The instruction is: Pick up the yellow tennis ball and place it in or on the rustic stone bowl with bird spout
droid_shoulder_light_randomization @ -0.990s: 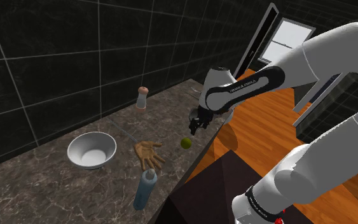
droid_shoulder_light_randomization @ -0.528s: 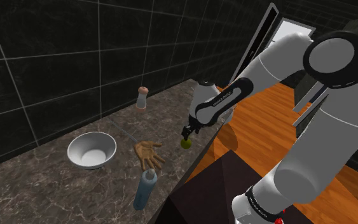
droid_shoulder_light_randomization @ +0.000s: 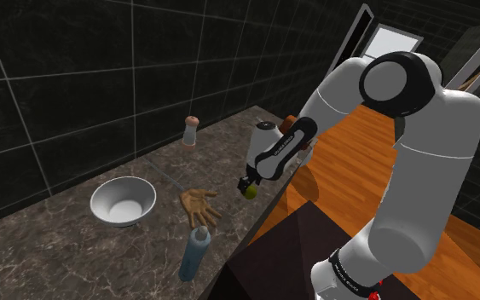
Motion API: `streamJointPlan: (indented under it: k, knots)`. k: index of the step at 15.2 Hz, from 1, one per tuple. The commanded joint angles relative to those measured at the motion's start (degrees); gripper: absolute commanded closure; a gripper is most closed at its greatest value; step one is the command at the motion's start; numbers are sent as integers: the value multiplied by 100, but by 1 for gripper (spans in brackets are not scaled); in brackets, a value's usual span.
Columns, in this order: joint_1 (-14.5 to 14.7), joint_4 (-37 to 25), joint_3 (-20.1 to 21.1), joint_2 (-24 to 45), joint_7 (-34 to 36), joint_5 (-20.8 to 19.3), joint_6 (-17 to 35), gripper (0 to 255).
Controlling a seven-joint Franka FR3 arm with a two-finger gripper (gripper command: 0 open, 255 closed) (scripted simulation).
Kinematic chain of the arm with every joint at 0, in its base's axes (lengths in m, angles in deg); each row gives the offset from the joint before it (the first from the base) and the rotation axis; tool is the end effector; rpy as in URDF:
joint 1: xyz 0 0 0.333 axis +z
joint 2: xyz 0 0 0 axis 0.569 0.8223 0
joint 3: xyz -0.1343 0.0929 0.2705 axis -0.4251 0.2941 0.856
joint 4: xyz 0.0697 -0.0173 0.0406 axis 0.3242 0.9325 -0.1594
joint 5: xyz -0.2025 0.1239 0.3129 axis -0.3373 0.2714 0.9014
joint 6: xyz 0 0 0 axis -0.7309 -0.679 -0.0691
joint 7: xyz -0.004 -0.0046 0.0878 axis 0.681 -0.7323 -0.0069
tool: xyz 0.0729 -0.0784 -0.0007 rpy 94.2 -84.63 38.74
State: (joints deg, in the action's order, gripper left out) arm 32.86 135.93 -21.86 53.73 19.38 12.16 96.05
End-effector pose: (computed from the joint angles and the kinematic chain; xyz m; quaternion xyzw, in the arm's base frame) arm 0.4577 -0.0337 0.1319 0.9972 0.0196 -0.0340 0.0635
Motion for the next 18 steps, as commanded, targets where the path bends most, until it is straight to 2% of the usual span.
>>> streamJointPlan:
  k: [1, 10, 11, 18]
  knots:
    - [8, -35, -50, 175, 29, -53, 147, 0]
    - [24, -71, -85, 316, 58, -85, 254, 0]
    - [24, -71, -85, 316, 58, -85, 254, 255]
    - [24, -74, -85, 320, 59, -86, 255, 255]
